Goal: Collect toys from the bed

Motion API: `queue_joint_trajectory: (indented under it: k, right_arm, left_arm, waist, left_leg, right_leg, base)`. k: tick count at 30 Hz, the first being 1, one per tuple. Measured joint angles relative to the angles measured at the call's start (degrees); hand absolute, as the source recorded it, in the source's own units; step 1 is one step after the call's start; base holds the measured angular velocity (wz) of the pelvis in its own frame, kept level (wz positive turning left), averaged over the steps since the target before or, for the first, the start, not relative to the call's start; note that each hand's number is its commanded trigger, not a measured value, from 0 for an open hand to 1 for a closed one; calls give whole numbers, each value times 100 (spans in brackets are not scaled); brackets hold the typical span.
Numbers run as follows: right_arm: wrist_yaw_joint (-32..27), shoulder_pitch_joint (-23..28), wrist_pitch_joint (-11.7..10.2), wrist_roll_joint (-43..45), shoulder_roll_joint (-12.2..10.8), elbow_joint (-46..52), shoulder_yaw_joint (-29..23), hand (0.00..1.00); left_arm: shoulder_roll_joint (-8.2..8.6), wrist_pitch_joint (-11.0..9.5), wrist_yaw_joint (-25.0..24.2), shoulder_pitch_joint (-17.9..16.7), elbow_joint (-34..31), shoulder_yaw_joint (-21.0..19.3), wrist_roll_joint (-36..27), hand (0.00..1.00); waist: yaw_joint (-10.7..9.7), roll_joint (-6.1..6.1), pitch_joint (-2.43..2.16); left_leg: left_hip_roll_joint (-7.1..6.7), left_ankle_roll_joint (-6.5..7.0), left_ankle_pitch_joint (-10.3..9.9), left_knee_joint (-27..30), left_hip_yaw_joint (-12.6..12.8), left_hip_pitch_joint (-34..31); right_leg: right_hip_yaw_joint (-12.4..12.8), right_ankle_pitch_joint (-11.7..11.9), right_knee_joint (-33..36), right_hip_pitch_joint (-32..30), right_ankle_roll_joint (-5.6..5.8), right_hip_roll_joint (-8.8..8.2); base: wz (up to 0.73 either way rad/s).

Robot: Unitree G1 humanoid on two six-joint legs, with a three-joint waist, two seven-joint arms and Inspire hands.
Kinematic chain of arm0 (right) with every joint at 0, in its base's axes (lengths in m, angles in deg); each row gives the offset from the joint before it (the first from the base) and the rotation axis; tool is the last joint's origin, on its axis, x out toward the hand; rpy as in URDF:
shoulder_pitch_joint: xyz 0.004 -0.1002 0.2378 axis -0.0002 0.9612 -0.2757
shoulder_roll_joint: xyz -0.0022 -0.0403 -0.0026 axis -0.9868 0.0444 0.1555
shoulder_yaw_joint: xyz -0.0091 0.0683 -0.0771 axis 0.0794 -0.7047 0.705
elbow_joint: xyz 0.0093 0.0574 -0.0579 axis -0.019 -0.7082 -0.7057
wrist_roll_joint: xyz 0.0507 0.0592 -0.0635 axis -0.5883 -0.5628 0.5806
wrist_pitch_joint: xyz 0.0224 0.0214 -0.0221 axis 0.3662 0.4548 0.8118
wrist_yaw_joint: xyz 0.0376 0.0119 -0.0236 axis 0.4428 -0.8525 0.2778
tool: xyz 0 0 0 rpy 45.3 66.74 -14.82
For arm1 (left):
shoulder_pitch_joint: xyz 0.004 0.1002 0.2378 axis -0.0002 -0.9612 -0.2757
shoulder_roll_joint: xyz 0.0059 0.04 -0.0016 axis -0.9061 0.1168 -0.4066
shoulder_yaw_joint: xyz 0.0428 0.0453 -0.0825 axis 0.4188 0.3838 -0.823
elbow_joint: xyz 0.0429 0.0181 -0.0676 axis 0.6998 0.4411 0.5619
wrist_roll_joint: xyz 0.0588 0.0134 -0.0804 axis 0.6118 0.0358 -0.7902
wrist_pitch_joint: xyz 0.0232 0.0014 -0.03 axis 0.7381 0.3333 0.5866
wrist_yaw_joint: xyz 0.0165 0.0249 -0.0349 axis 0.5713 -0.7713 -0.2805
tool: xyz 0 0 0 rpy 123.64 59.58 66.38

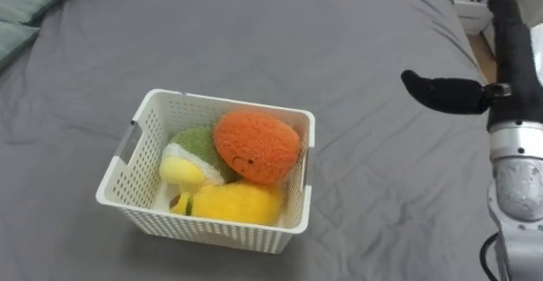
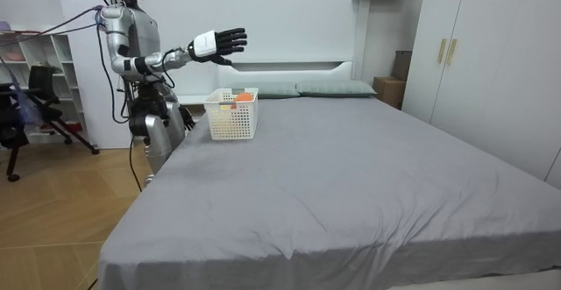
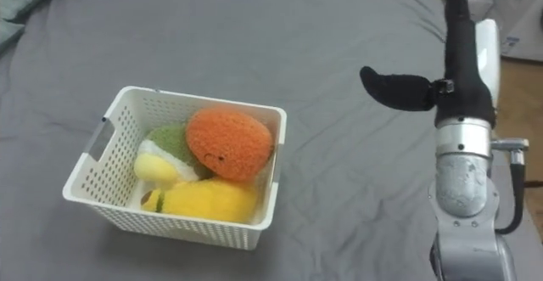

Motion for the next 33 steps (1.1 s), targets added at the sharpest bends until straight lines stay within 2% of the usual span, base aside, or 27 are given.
queue_joint_trajectory:
  k: [2, 4, 7, 11, 12, 14, 17, 19, 21, 25, 28, 33]
  right_arm:
    - [-51, 237, -11, -156, 1, -87, -138, 0]
    - [-108, 536, -4, -141, 0, -457, -291, 0]
    - [-341, 669, 21, -202, 0, -1037, -389, 0]
    - [-691, 840, 12, -264, -11, -1544, -550, 0]
    - [-815, 874, 10, -291, -26, -1728, -559, 0]
    - [-998, 918, -51, -436, -41, -2172, -558, 0]
    - [-1158, 944, -139, -735, -55, -3480, -558, 0]
    - [-1180, 1095, -99, -1228, -148, -4295, -558, 0]
    - [-1268, 1186, -112, -1504, -211, -4915, -558, 0]
    - [-1353, 1272, -135, -2338, -343, -6342, -554, 0]
    - [-1335, 1332, -143, -2743, -387, -6896, -556, 0]
    - [-1064, 1366, -141, -2904, -538, -7577, -494, 0]
  left_arm:
    - [7, 25, 0, 0, 12, -63, -3, 0]
    - [8, 54, 0, -34, 12, -148, 0, 0]
    - [10, 60, 30, -115, 103, -172, -74, 0]
    - [11, 85, 89, -132, 151, -194, -113, 0]
    - [11, 87, 126, -175, 149, -215, -115, 0]
    - [3, 94, 156, -191, 150, -233, -225, 0]
    - [4, 94, 229, -206, 153, -220, -227, 0]
    - [5, 92, 236, -210, 153, -233, -222, 0]
    - [5, 92, 240, -226, 180, -232, -279, 0]
    - [6, 92, 243, -241, 209, -233, -282, 0]
    - [8, 95, 243, -267, 215, -238, -282, 0]
    - [9, 95, 243, -266, 222, -251, -258, 0]
  waist:
    - [-40, -1, 2]
    - [-44, -21, 11]
    - [-211, -35, 20]
    - [-276, -68, 30]
    - [-308, -87, 20]
    - [-338, -93, 13]
    - [-338, -95, 10]
    - [-319, -51, 19]
    - [-340, 4, -8]
    - [-328, 56, 7]
    - [-351, 79, 10]
    - [-334, 110, 9]
  left_leg:
    - [6, -2, -1, -3, 34, 9]
    - [28, -15, -16, -22, 147, 51]
    - [46, -20, -38, -24, 232, 91]
    - [74, -31, -60, -24, 341, 91]
    - [79, -42, -68, -24, 349, 100]
    - [89, -53, -76, -21, 350, 107]
    - [98, -55, -90, -16, 335, 141]
    - [101, -58, -92, -20, 336, 137]
    - [97, -60, -93, -20, 328, 152]
    - [96, -65, -104, -17, 318, 236]
    - [94, -65, -109, -1, 314, 248]
    - [98, -67, -112, 14, 303, 239]
  right_leg:
    - [5, 0, 2, -1, 0, 3]
    - [136, 1, 7, -13, -1, 30]
    - [281, -1, -3, -28, -4, 58]
    - [403, 6, 8, -87, -17, 92]
    - [436, 8, 3, -84, -19, 104]
    - [451, 22, -11, -46, -36, 120]
    - [425, 17, -11, -4, -32, 123]
    - [433, 6, -13, -9, -35, 126]
    - [434, -4, -14, 15, -36, 125]
    - [471, -50, -6, 76, -50, 129]
    - [479, -76, 3, 91, -61, 129]
    - [466, -75, 14, 93, -63, 131]
  base:
    - [-4]
    - [-23]
    - [-22]
    - [-18]
    - [-8]
    - [-3]
    - [5]
    - [0]
    - [0]
    - [0]
    - [0]
    - [0]
